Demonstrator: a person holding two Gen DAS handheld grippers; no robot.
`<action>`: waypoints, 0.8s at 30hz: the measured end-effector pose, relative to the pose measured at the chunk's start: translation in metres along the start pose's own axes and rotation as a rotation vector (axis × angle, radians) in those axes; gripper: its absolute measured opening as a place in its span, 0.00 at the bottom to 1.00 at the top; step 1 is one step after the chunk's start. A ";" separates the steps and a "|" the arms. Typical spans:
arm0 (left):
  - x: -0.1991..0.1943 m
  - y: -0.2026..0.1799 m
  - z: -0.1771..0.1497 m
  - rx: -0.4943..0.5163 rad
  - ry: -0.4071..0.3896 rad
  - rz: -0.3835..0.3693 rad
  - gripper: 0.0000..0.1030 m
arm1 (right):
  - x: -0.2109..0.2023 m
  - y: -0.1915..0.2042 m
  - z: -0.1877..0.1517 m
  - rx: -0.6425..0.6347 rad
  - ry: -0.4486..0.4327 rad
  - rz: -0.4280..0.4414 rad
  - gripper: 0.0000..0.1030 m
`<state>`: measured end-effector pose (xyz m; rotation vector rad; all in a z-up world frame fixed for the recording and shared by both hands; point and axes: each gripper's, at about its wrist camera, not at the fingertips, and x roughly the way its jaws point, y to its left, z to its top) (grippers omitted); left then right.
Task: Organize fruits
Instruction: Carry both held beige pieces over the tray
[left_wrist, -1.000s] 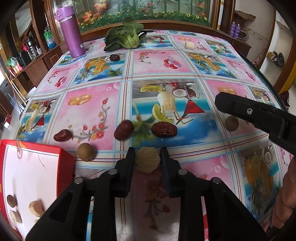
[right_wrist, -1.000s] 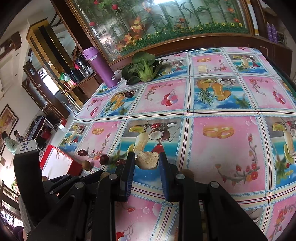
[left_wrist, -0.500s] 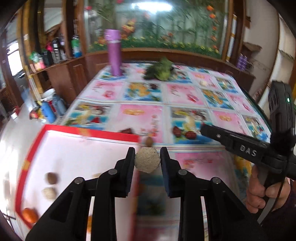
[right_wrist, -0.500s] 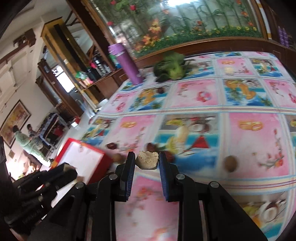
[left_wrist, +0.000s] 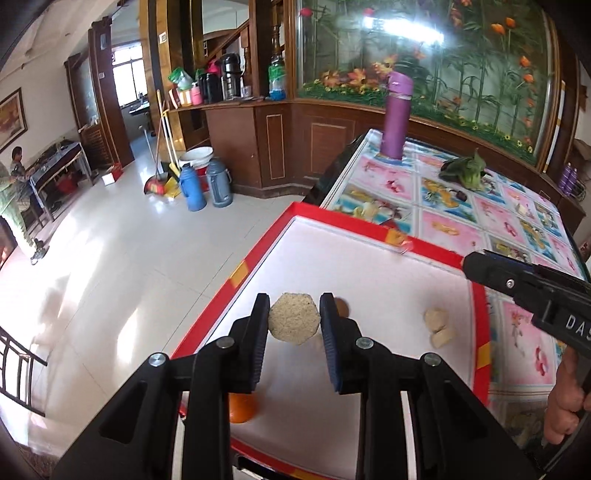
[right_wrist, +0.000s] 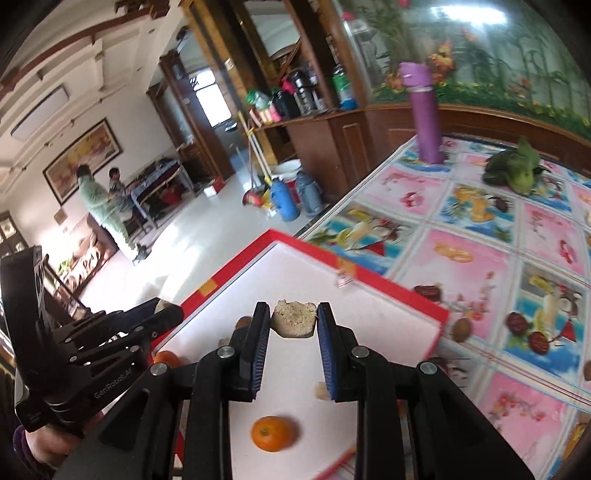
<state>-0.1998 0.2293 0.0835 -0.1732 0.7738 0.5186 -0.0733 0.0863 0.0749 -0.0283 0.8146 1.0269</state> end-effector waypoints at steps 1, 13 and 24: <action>0.002 0.001 -0.003 0.001 0.011 -0.006 0.29 | 0.006 0.002 -0.002 -0.005 0.015 0.001 0.24; 0.011 -0.011 -0.037 0.068 0.102 -0.091 0.29 | 0.054 0.022 -0.023 -0.052 0.175 -0.025 0.24; 0.027 -0.013 -0.045 0.074 0.202 -0.127 0.29 | 0.075 0.028 -0.027 -0.080 0.257 -0.072 0.24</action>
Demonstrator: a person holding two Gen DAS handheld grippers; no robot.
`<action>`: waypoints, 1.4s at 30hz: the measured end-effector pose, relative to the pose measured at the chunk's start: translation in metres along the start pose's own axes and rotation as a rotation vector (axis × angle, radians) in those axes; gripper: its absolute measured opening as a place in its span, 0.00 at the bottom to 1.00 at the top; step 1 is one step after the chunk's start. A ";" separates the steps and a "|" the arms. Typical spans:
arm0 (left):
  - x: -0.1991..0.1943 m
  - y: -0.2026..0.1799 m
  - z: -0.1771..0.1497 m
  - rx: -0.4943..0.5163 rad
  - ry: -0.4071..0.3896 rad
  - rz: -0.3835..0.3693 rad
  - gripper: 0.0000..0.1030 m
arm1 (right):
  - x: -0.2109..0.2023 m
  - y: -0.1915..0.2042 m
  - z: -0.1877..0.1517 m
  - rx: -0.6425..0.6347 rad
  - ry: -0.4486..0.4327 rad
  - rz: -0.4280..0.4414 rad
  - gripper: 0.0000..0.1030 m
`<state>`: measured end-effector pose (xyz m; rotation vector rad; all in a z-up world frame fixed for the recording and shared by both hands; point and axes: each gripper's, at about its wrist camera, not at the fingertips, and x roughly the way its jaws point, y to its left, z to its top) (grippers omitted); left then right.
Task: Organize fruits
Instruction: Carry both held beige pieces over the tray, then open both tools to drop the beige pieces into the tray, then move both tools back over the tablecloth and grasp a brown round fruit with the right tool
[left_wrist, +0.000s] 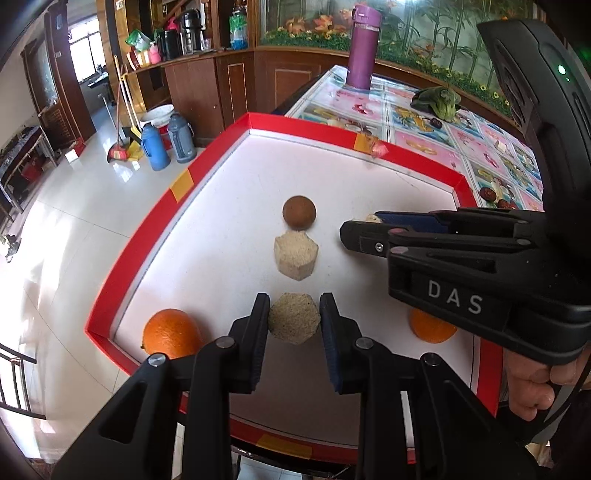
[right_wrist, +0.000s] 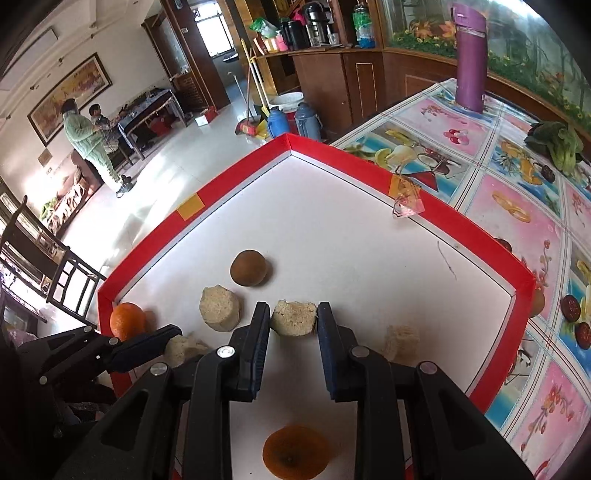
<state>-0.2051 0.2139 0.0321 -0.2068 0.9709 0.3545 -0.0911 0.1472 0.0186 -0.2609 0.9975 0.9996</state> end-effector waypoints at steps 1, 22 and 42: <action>0.002 0.001 -0.001 -0.005 0.012 -0.005 0.29 | 0.002 0.000 -0.001 -0.002 0.007 -0.007 0.24; -0.009 -0.004 0.005 0.028 -0.022 0.088 0.69 | -0.005 -0.004 0.004 0.004 0.001 -0.011 0.44; -0.041 -0.110 0.048 0.179 -0.139 -0.107 0.78 | -0.149 -0.182 -0.036 0.295 -0.305 -0.065 0.44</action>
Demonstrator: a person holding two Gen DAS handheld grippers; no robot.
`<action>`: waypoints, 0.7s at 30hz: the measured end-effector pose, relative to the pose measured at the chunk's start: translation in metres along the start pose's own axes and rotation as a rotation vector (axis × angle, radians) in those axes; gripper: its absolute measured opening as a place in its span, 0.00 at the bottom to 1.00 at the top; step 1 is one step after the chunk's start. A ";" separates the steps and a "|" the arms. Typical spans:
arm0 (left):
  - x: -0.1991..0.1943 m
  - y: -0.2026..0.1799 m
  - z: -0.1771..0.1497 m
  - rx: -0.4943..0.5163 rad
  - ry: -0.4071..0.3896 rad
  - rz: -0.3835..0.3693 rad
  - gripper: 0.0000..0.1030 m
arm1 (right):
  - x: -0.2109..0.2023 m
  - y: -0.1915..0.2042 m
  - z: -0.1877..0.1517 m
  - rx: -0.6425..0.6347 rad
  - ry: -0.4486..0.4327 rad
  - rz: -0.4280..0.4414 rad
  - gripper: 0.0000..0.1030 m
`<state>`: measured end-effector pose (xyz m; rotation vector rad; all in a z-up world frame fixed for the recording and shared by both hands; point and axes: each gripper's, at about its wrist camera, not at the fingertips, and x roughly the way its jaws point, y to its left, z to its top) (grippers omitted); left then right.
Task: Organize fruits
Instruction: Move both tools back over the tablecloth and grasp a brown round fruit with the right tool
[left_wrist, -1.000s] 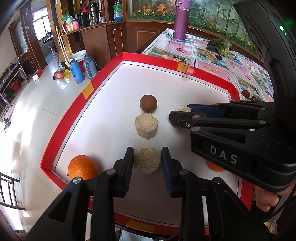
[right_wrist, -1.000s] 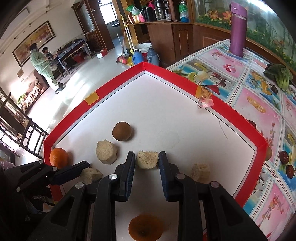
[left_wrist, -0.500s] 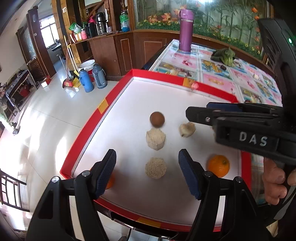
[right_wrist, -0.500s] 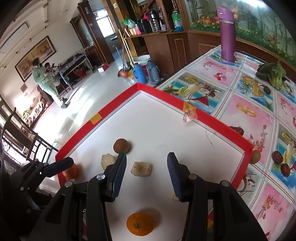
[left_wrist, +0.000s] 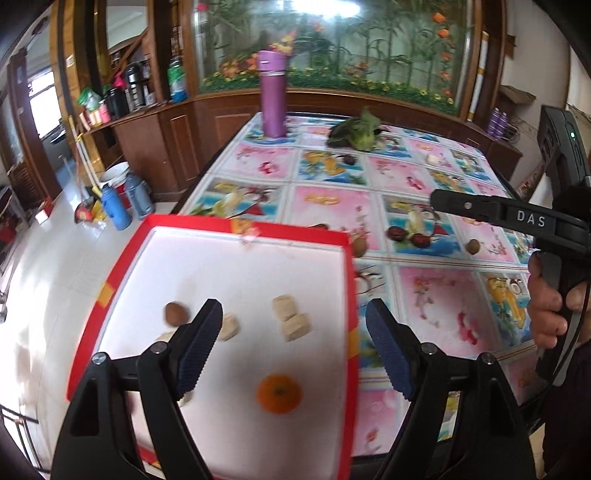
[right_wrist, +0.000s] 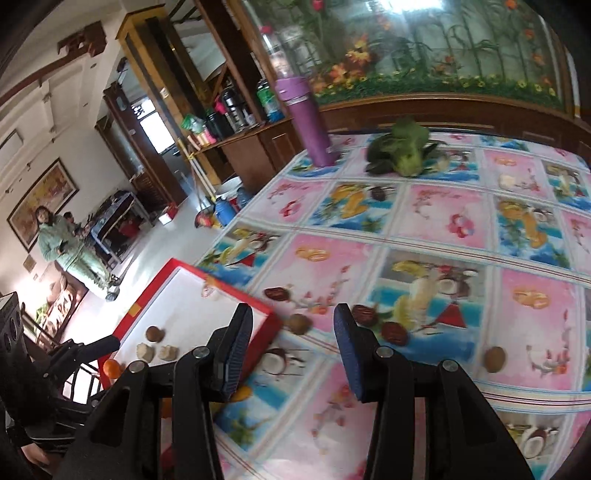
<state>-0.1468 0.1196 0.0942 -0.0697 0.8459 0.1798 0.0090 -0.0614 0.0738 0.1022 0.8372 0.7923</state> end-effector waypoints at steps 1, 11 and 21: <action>0.002 -0.006 0.002 0.009 0.002 -0.006 0.78 | -0.007 -0.014 0.000 0.016 -0.011 -0.024 0.44; 0.044 -0.080 0.024 0.108 0.059 -0.113 0.78 | -0.043 -0.110 -0.020 0.094 -0.006 -0.207 0.44; 0.071 -0.107 0.027 0.110 0.095 -0.148 0.78 | -0.020 -0.117 -0.037 0.046 0.042 -0.242 0.43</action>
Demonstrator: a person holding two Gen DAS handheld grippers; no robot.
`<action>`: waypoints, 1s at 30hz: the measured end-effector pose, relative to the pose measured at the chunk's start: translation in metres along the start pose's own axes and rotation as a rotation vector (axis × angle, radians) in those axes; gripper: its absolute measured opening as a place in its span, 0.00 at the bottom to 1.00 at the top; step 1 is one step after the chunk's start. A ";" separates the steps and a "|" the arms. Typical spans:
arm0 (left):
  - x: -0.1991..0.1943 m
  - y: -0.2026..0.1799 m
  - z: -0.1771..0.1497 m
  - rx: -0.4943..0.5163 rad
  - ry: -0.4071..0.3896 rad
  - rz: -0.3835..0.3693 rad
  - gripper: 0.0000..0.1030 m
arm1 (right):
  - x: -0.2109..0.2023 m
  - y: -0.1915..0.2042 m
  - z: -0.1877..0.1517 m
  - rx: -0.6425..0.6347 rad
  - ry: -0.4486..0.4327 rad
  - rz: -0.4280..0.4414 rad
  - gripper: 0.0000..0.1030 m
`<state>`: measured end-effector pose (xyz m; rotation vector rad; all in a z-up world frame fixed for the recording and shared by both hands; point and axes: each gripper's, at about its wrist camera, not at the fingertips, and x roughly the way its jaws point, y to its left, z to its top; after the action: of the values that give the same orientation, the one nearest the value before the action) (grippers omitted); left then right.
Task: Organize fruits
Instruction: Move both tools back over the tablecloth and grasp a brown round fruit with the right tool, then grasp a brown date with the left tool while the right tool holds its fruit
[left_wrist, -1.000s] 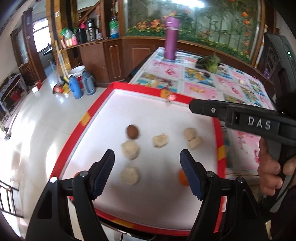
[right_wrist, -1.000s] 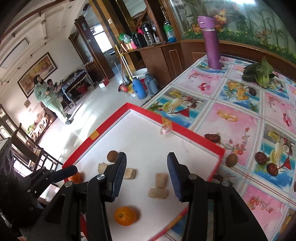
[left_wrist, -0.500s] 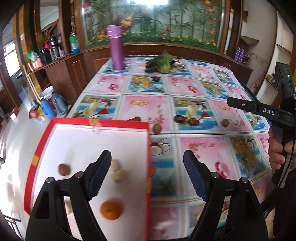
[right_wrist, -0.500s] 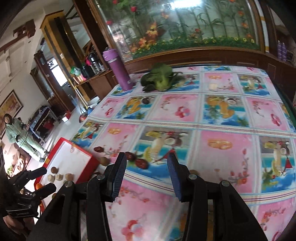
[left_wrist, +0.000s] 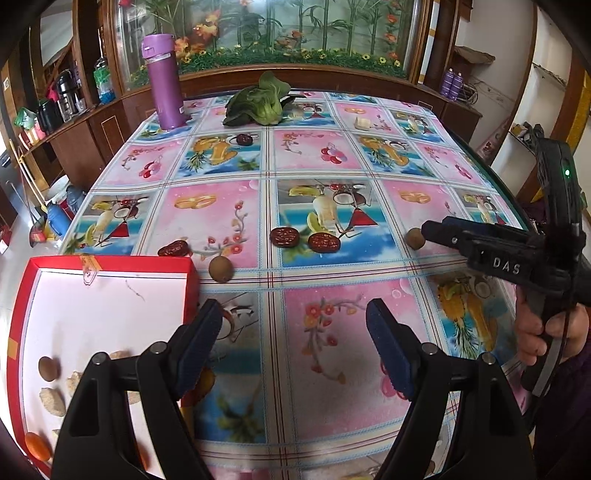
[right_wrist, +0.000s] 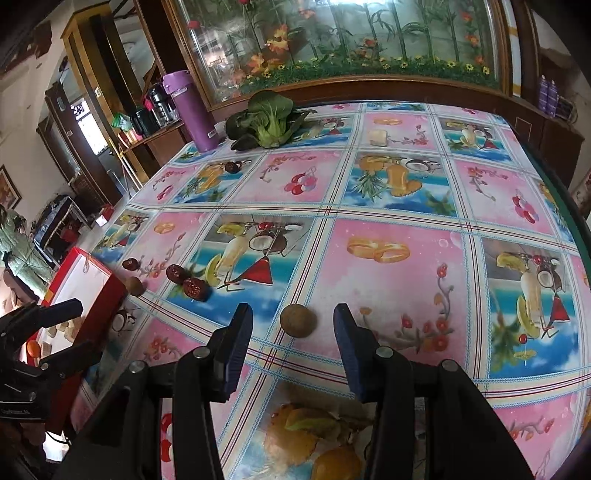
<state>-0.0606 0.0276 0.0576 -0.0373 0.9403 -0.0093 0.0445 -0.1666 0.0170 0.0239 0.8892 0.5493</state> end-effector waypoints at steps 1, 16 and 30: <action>0.002 0.001 0.002 -0.015 0.000 -0.009 0.78 | 0.003 0.001 0.000 -0.006 0.002 -0.012 0.43; 0.060 -0.007 0.032 -0.203 0.095 -0.061 0.78 | 0.027 -0.005 -0.003 -0.021 0.054 -0.038 0.21; 0.098 -0.014 0.048 -0.238 0.122 0.029 0.60 | 0.024 -0.009 -0.003 0.008 0.065 0.004 0.21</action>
<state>0.0363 0.0126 0.0073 -0.2457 1.0595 0.1285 0.0586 -0.1643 -0.0041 0.0151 0.9549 0.5532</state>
